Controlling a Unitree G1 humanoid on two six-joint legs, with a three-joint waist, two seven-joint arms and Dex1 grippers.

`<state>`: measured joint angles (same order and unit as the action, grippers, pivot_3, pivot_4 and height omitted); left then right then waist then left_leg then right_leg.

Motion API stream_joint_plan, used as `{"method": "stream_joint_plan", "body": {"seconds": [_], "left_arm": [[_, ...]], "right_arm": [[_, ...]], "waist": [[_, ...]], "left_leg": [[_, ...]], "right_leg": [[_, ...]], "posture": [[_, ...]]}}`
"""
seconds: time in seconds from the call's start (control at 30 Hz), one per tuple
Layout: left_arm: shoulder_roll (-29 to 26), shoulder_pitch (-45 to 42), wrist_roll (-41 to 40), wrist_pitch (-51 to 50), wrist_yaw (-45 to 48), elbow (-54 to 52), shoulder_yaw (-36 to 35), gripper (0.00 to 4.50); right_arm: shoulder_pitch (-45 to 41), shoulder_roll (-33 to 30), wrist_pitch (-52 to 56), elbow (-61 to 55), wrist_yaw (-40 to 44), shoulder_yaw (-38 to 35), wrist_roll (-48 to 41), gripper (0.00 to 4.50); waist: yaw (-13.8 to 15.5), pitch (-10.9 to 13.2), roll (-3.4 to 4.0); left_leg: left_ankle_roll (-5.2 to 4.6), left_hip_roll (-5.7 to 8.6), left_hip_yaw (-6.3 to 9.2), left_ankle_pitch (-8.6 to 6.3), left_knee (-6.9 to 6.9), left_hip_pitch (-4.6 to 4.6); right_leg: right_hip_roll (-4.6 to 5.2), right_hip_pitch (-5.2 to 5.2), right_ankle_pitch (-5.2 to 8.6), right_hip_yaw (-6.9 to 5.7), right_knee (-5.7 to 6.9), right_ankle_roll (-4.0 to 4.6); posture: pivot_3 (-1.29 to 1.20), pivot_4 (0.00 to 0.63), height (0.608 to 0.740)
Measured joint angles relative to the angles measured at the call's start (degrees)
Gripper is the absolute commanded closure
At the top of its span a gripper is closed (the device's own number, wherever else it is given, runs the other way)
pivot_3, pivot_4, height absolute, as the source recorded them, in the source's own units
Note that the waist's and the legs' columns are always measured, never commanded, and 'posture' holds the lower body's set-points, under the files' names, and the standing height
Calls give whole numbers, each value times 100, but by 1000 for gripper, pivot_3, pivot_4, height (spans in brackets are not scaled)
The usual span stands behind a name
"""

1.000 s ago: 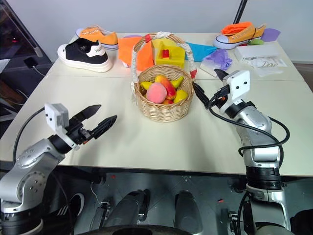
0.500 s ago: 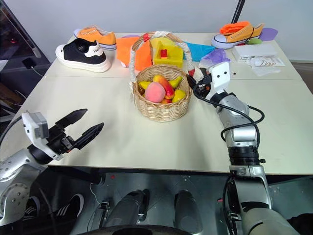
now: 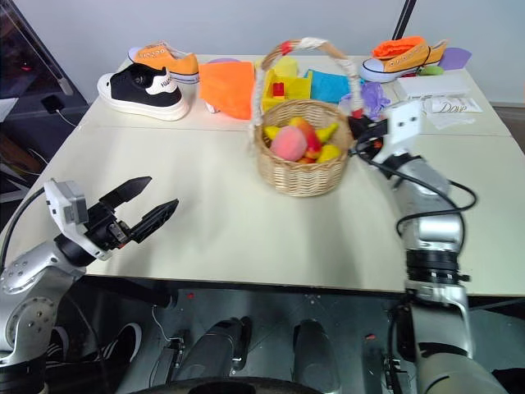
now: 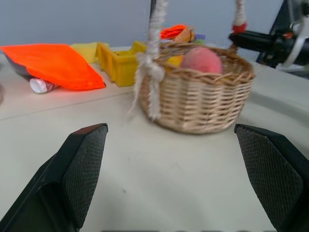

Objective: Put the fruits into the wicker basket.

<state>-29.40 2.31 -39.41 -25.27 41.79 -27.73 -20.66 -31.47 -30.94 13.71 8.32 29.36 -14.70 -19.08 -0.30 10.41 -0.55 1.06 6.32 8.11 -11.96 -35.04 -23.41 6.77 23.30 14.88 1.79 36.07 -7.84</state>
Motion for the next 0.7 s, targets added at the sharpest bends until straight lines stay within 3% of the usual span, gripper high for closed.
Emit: {"method": "stream_joint_plan", "body": {"seconds": [0.27, 0.47, 0.7], "left_arm": [[-38, -925, 161, 223, 443, 892, 630, 0], [-36, -1369, 268, 342, 708, 1326, 923, 0], [-39, -1435, 272, 363, 801, 1418, 1026, 0]], "right_arm": [[893, -1198, -384, 247, 66, -1441, -113, 4469], [1543, -1260, -816, 730, -78, -1950, -15, 4469], [1668, -964, -1032, 949, -419, -2256, -194, 4469]], "waist": [[-30, 0, 2], [-74, -4, 13], [-41, -6, 20]], "left_leg": [[-1, -2, -7, 0, -2, 2], [-2, -6, -15, 0, -2, 6], [-2, -4, -16, 0, -5, 6]], "right_leg": [[0, -6, 0, 0, -1, 0], [-4, -4, -1, 8, 3, -3], [-2, -7, -1, 11, 2, -2]], "posture": [[0, 150, 740], [0, 150, 740], [0, 150, 740]]}}
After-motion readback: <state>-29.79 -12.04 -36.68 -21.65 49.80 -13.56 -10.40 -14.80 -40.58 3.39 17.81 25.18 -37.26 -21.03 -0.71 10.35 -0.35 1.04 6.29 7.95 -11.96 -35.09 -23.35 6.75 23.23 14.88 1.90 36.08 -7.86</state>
